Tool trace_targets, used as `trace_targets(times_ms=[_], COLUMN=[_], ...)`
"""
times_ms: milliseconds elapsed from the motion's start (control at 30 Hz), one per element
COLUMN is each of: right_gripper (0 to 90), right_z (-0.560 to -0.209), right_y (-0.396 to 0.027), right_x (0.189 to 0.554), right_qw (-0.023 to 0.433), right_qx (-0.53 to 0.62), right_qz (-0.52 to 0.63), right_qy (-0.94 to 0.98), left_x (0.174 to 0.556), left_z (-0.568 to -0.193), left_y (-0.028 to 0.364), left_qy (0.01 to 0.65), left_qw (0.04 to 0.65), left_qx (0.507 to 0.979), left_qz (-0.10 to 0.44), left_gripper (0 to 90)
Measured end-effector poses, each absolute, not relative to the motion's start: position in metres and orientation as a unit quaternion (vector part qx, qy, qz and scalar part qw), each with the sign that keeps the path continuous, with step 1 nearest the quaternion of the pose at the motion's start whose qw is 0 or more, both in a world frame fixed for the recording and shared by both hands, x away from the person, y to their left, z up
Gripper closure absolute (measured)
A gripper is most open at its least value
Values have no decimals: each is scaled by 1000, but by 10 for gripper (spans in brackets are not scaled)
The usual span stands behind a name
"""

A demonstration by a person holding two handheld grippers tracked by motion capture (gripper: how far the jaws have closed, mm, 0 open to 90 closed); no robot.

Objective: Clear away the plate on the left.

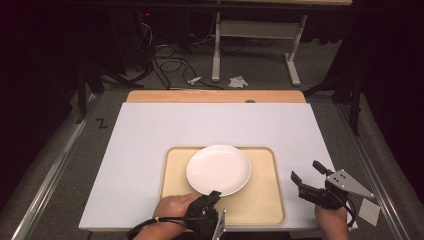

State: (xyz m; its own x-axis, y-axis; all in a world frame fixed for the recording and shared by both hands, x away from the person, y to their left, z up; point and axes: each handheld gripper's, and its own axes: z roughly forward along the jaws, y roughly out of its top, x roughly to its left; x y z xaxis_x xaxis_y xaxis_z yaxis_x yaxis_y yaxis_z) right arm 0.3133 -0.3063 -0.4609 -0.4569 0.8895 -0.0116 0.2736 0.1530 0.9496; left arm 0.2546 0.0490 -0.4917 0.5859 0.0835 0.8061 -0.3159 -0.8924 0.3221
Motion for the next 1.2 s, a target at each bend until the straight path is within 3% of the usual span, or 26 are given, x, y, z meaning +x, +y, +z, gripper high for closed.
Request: trace_targets(times_ms=[1200], right_gripper=[162], right_z=[-461], right_y=[-306], right_x=[313], right_qw=[309], right_qx=[419], right_qz=[497], right_qy=[694], left_x=[252], left_z=[-503], left_y=[45], left_qy=[-89], left_qw=[211], left_qx=[878], left_qz=[421], left_gripper=[871])
